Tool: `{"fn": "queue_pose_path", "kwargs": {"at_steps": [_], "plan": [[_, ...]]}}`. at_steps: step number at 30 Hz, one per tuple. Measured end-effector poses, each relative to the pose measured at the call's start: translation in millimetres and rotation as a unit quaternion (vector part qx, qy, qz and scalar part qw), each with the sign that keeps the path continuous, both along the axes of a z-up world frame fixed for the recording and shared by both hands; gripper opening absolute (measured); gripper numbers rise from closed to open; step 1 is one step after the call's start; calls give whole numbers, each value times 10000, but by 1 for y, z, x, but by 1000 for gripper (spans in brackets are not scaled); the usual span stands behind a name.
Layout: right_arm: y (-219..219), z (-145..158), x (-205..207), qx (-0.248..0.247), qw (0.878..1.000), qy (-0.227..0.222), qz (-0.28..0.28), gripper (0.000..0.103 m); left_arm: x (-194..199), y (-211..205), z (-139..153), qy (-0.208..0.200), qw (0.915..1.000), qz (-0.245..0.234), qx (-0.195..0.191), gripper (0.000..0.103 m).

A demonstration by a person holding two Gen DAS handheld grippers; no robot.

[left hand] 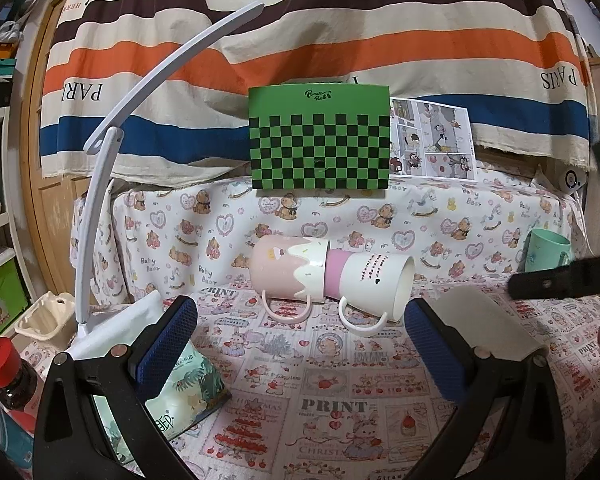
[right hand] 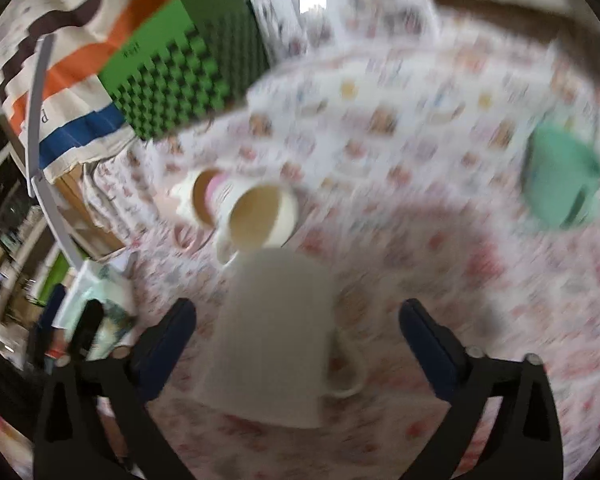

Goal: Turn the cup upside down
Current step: 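Lift the white mug with the right tool and rotate it upright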

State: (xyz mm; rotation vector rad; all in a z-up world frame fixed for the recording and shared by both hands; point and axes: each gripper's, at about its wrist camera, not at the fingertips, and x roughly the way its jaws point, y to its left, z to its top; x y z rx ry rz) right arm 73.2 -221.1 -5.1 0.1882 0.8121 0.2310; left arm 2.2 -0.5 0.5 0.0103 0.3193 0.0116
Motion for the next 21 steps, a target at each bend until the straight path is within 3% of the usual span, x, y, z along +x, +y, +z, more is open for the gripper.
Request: {"fn": "queue_pose_path", "kwargs": {"at_steps": [4,11,18,21], "plan": [[-20,3,-15,-715,9932,-904,-142,103,-1,-1,0,-24,10000,-7,13,103],[-42,4,-36,-1304,9619,-2368,-403,103,2,1,-2,63,10000,-30,-47,103],[-51,5,-49,-1253,9527,-2744,-372,103,5,-1,-3,185,9998,97,-29,103],[-53,2,-48,-1190,9560,-2662,-319,103,14,-4,2,670,9969,-122,-394,103]]}}
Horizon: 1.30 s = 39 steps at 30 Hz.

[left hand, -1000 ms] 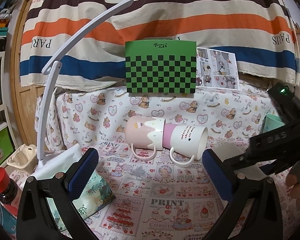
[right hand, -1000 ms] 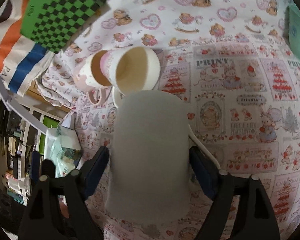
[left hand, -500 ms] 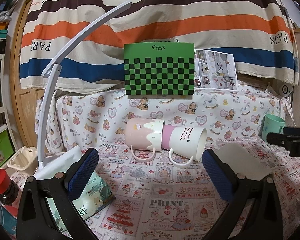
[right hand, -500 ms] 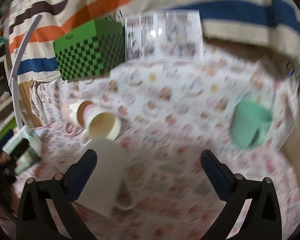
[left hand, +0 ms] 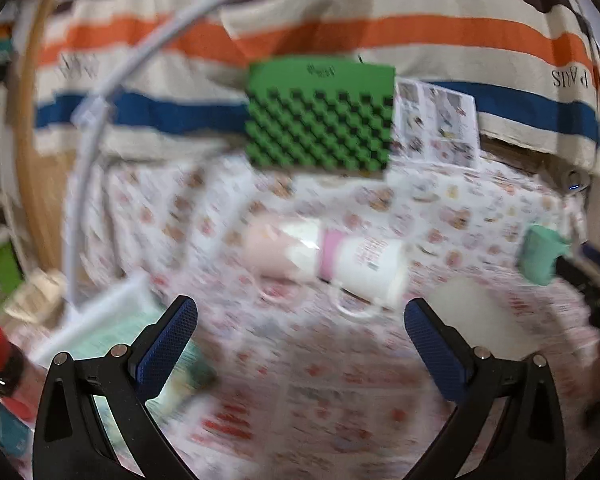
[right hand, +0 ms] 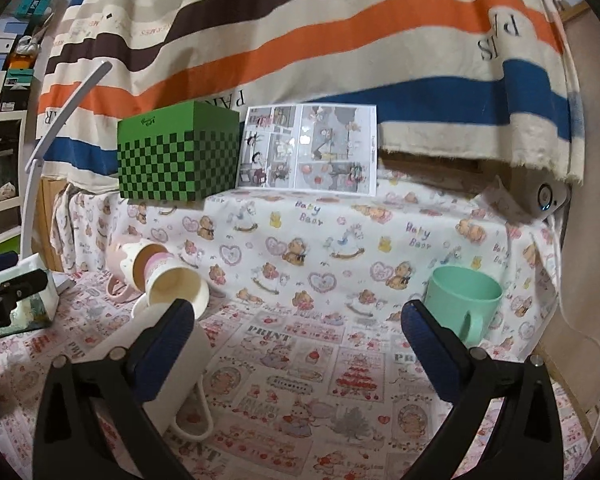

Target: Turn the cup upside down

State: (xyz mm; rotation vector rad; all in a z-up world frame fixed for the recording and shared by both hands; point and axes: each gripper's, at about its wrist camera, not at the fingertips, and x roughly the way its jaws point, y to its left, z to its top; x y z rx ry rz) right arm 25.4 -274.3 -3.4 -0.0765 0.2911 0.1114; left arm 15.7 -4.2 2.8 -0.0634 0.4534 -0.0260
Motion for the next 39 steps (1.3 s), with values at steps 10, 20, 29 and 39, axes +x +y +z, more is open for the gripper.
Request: {"fn": "queue_pose_path", "kwargs": {"at_steps": [10,20,29,39], "plan": [[-25,-4,5,588,9970,171,-483,103,67,-52,27,1894,9817,-168,-73,103],[-33,-6,8,739,9950,246,-618,103,123,-108,-5,3246,9440,-502,-296,103],[-40,-7,11,873,9928,367,-733,103,145,-123,-38,3813,9200,-701,-581,101],[-43,-8,13,963,9917,442,-728,103,143,-119,-35,3725,9202,-810,-884,76]]}}
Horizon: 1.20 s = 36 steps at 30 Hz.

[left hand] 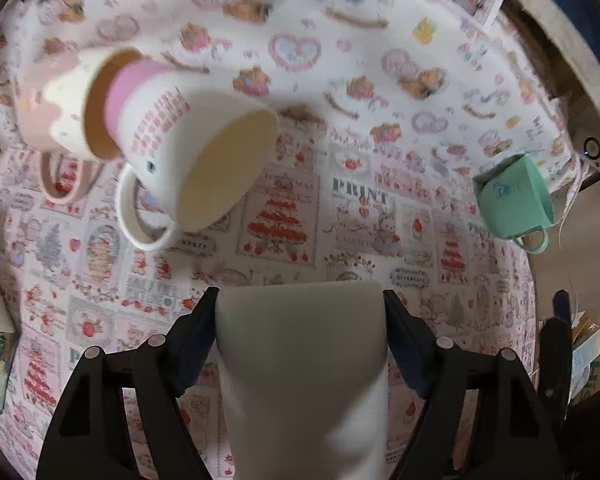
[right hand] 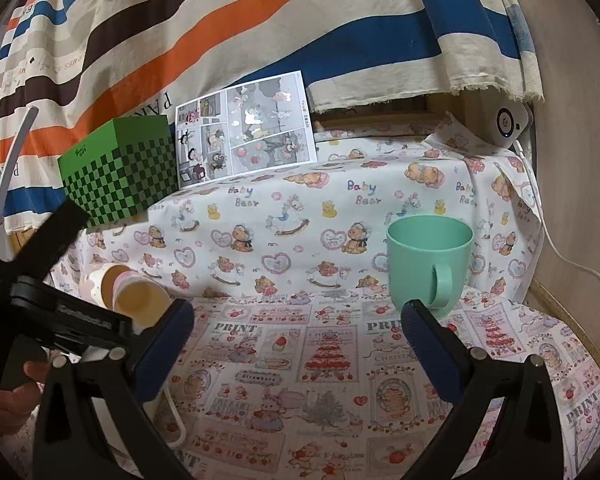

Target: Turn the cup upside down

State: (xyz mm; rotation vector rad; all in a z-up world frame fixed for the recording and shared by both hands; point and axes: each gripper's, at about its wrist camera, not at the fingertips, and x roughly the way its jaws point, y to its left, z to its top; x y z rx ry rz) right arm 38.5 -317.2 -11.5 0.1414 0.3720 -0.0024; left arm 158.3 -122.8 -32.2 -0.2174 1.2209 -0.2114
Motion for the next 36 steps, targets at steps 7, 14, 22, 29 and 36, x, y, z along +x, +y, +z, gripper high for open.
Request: {"fn": "queue_pose_path", "kwargs": {"at_steps": [7,14,22,29,36], "plan": [[-1,0,1,31,10000,7,-13,103,-38,12,51,-1060,9941,-72,228,76],[4,0,0,-62,10000,28,23,103,-57,10,71,-1829,9786,-81,943,76],[5,0,-3,-99,9999,-9,-15,103,-51,12,54,-1970,9746,-112,1058,76],[5,0,-2,-91,10000,23,1,103,-48,5,43,-1962,9732,-343,1152,76],[5,-1,0,-83,10000,48,24,103,-59,9,53,-2589,9596,-410,1027,89]]}}
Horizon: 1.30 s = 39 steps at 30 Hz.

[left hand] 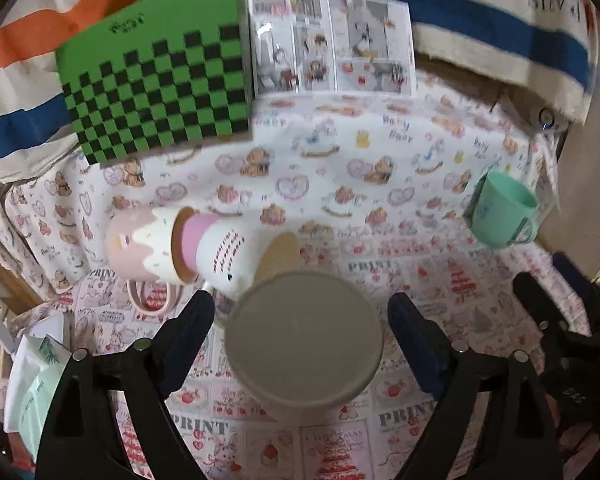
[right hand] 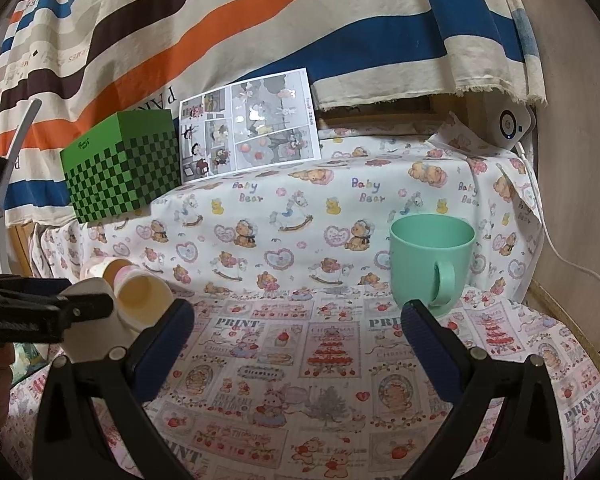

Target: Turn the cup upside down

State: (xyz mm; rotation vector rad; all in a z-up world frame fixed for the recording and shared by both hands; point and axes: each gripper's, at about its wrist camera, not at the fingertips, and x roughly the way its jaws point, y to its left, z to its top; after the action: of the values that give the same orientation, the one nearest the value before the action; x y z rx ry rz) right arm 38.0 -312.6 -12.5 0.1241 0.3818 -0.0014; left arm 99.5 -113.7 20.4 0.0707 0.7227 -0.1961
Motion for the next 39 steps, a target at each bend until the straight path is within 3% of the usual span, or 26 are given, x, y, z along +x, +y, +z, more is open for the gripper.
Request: {"fn": "queue_pose_path", "kwargs": {"at_steps": [5,9,15,20,23,27,33,39], "plan": [[1,0,0,-20,10000,-9,23,103,-21,17,16,-736,9969,-96,-259,103],[4,1,-2,-94,9999,-53,50,103,-38,33,24,-1145,9927,-105,-374,103],[10,2,-5,-249,9995,-148,94,103,-63,71,23,-1652,9818,48,-939,103],[13,3,-7,-300,9992,-200,195,103,-78,89,7,-2009,9760,40,-834,103],[15,3,-8,-339,9989,-234,212,103,-86,94,-2,-2272,9723,151,-529,103],[19,4,-10,-433,9984,-265,244,103,-89,101,-10,-2288,9722,232,-436,103],[26,4,-12,-620,9971,-337,293,103,-86,119,-22,-2028,9746,514,-793,103],[30,5,-13,-695,9964,-353,333,103,-88,123,-30,-2039,9743,677,-681,103]]}}
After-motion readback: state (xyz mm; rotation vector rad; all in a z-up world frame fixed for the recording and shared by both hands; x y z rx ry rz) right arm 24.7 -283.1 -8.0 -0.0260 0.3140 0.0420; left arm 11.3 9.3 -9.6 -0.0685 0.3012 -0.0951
